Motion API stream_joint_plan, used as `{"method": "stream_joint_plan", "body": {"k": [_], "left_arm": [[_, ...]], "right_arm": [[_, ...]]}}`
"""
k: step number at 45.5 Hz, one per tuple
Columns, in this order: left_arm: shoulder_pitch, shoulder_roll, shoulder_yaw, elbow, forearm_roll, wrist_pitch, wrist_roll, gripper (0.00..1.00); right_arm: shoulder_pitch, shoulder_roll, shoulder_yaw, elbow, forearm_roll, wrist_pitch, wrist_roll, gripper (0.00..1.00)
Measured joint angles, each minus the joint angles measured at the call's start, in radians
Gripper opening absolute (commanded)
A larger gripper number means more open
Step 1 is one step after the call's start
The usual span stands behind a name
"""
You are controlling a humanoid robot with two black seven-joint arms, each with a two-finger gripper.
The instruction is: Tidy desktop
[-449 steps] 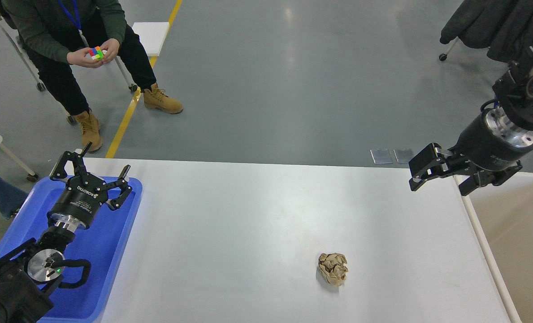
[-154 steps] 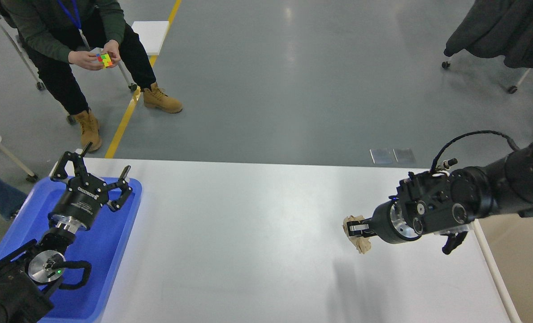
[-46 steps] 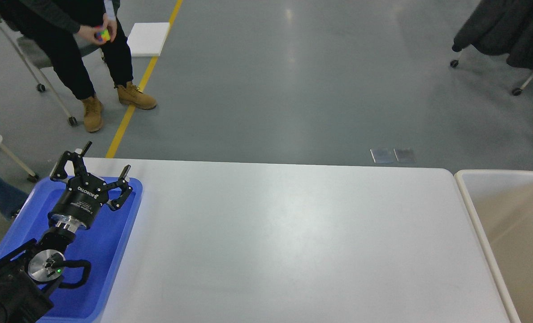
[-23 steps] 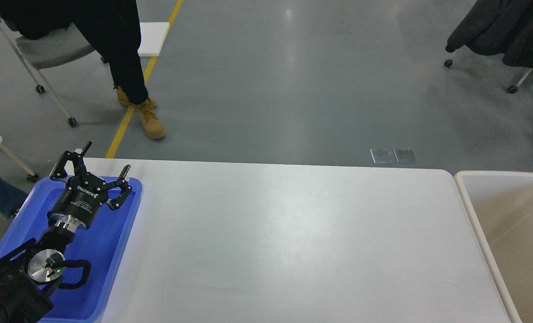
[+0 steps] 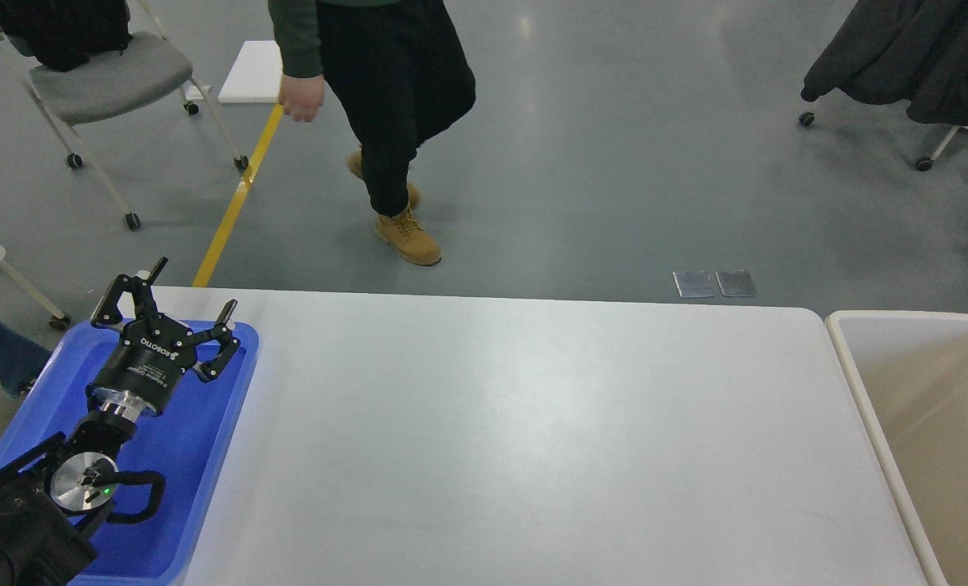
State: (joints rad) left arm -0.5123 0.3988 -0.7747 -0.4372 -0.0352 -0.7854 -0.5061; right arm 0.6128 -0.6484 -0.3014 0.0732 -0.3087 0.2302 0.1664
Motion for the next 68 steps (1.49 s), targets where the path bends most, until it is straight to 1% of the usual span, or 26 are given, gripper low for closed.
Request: {"method": "stream_joint_plan", "body": {"k": [9,13,16,19,20,30,40,46,53,56,64,68], "left_arm": [[0.000,0.000,0.000,0.000,0.000,0.000,0.000,0.99],[0.000,0.000,0.000,0.000,0.000,0.000,0.000,0.99],[0.000,0.000,0.000,0.000,0.000,0.000,0.000,0.99],[0.000,0.000,0.000,0.000,0.000,0.000,0.000,0.99],[0.000,0.000,0.000,0.000,0.000,0.000,0.000,0.99],[0.000,0.000,0.000,0.000,0.000,0.000,0.000,0.99],[0.000,0.000,0.000,0.000,0.000,0.000,0.000,0.99],[0.000,0.000,0.000,0.000,0.000,0.000,0.000,0.99],[0.000,0.000,0.000,0.000,0.000,0.000,0.000,0.99],[0.000,0.000,0.000,0.000,0.000,0.000,0.000,0.99],[0.000,0.000,0.000,0.000,0.000,0.000,0.000,0.99],[0.000,0.000,0.000,0.000,0.000,0.000,0.000,0.99]], "right_arm": [[-0.009,0.004,0.012,0.009,0.000,-0.003,-0.001,0.99],[0.018,0.003,0.038,0.026,0.000,-0.005,-0.001,0.99],[0.053,-0.005,0.084,0.035,0.001,-0.006,0.000,0.99],[0.090,-0.011,0.153,0.042,0.001,-0.006,0.001,0.99],[0.110,-0.014,0.202,0.045,0.001,-0.006,0.000,0.99],[0.256,-0.026,0.425,0.053,0.002,0.000,0.000,1.00],[0.382,-0.036,0.522,0.058,0.002,0.003,0.001,1.00],[0.418,-0.055,0.551,0.081,0.002,0.003,0.005,1.00],[0.432,-0.076,0.590,0.166,0.000,0.003,0.007,1.00],[0.420,-0.080,0.636,0.201,0.000,0.003,0.009,1.00],[0.342,-0.074,0.856,0.326,0.000,0.001,0.016,1.00],[0.291,-0.068,0.984,0.393,0.001,0.001,0.034,1.00]]}}
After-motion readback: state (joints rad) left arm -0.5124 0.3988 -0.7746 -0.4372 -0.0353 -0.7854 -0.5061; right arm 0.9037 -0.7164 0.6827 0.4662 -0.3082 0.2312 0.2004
